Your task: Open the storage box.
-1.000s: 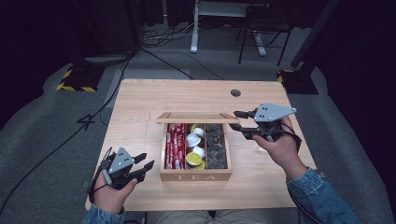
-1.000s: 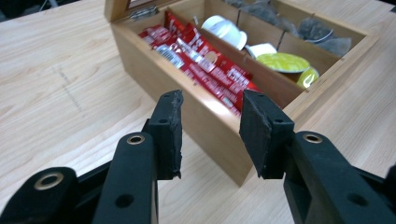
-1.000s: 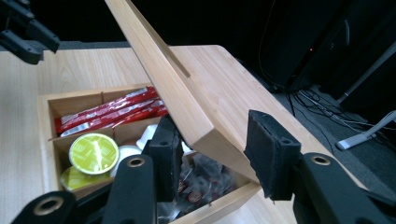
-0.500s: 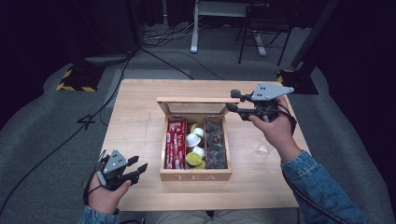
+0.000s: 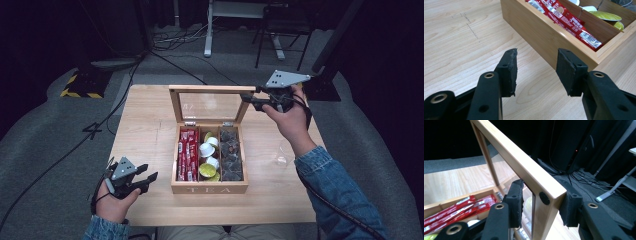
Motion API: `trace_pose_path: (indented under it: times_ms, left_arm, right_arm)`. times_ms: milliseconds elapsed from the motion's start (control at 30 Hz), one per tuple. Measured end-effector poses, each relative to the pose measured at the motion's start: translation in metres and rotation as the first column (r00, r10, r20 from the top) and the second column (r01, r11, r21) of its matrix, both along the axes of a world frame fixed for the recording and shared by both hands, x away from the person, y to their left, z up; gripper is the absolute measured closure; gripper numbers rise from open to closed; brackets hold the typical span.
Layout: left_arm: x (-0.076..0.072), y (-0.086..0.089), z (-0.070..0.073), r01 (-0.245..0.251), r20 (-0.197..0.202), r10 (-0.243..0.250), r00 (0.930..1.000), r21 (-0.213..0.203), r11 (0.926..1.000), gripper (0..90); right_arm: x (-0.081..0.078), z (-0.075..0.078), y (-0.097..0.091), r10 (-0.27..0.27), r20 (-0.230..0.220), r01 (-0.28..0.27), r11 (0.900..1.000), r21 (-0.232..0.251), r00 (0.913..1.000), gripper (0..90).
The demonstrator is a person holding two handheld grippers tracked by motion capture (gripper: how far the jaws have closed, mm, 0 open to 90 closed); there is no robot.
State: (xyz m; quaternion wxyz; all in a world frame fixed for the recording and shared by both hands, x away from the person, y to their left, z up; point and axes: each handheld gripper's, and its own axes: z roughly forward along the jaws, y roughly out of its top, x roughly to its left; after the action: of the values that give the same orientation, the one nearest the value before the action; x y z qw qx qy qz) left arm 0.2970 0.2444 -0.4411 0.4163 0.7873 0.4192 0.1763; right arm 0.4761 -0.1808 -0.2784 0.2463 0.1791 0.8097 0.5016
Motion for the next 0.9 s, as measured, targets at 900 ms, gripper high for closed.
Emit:
trace_pose_path:
  times_ms: [900]
  left_arm:
    - [0.005,0.002,-0.005,0.006,-0.02,-0.006,0.9998,-0.002,1.0,50.6]
  right_arm:
    - [0.068,-0.01,0.018,-0.165,-0.032,0.163,0.9858,-0.04,0.9858,50.6]
